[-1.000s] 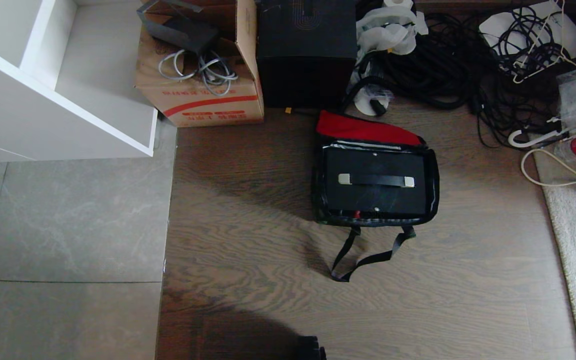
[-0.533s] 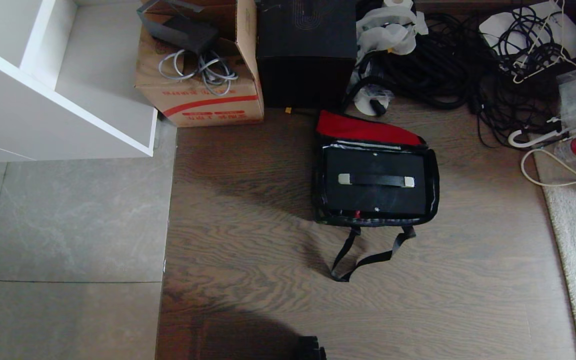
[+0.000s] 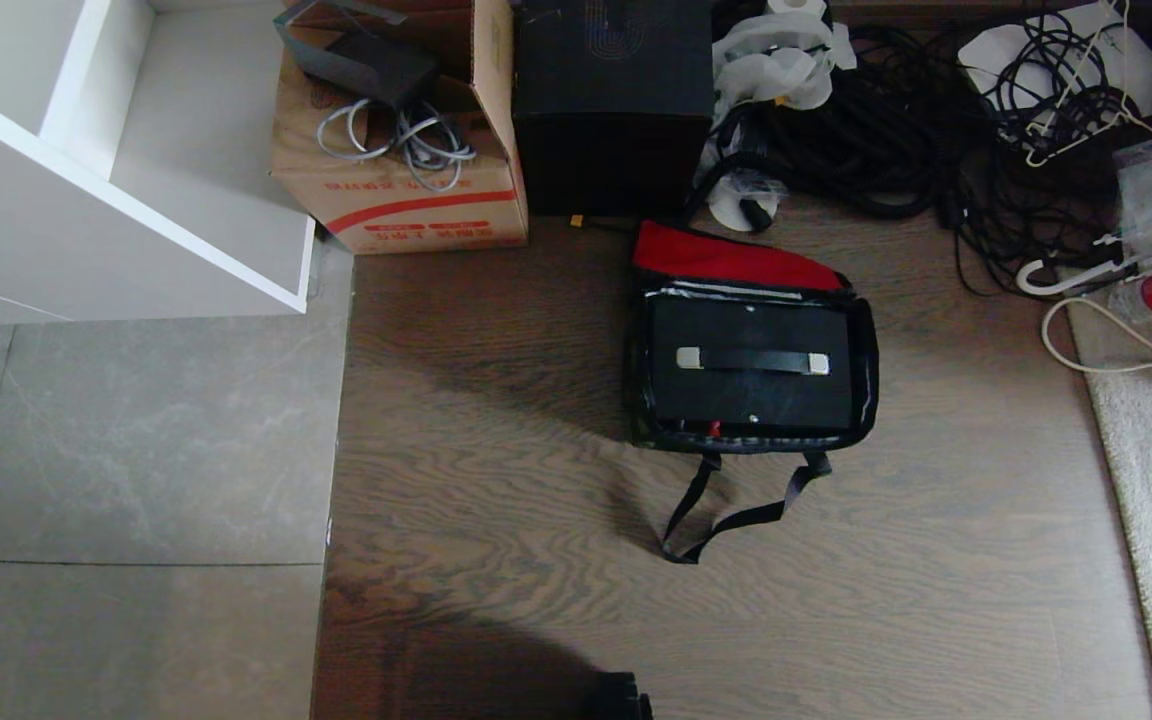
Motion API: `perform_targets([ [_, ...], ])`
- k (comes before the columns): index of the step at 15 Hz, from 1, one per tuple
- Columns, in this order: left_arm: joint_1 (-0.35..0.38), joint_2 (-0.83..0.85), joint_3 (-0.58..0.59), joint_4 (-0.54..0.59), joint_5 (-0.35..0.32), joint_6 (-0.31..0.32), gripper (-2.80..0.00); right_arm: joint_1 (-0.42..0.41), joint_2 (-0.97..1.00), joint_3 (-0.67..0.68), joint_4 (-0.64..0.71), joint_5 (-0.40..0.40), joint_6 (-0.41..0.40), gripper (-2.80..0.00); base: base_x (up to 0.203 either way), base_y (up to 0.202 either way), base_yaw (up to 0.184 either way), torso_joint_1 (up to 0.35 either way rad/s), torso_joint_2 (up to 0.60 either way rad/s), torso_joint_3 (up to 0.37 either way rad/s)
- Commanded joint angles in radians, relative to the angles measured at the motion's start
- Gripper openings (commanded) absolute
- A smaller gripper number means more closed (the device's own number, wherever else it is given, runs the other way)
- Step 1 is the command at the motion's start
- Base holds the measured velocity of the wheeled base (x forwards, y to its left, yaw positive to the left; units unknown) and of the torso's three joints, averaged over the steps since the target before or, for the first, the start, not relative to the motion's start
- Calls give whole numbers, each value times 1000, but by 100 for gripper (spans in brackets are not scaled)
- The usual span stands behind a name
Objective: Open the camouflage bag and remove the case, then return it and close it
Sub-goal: Grip the handle
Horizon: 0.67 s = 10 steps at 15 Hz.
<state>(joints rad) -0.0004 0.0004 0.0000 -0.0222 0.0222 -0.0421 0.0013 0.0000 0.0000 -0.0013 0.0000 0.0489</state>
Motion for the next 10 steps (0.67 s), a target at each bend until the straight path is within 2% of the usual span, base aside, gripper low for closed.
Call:
perform_targets([
  [1, -1, 0, 8, -1, -1, -1, -280, 0, 2, 2, 0, 0, 0, -280, 0, 0, 0, 0, 0, 0],
  [10, 0, 0, 9, -1, 1, -1, -280, 2, 2, 0, 6, 3, -16, -280, 0, 0, 0, 0, 0, 0],
])
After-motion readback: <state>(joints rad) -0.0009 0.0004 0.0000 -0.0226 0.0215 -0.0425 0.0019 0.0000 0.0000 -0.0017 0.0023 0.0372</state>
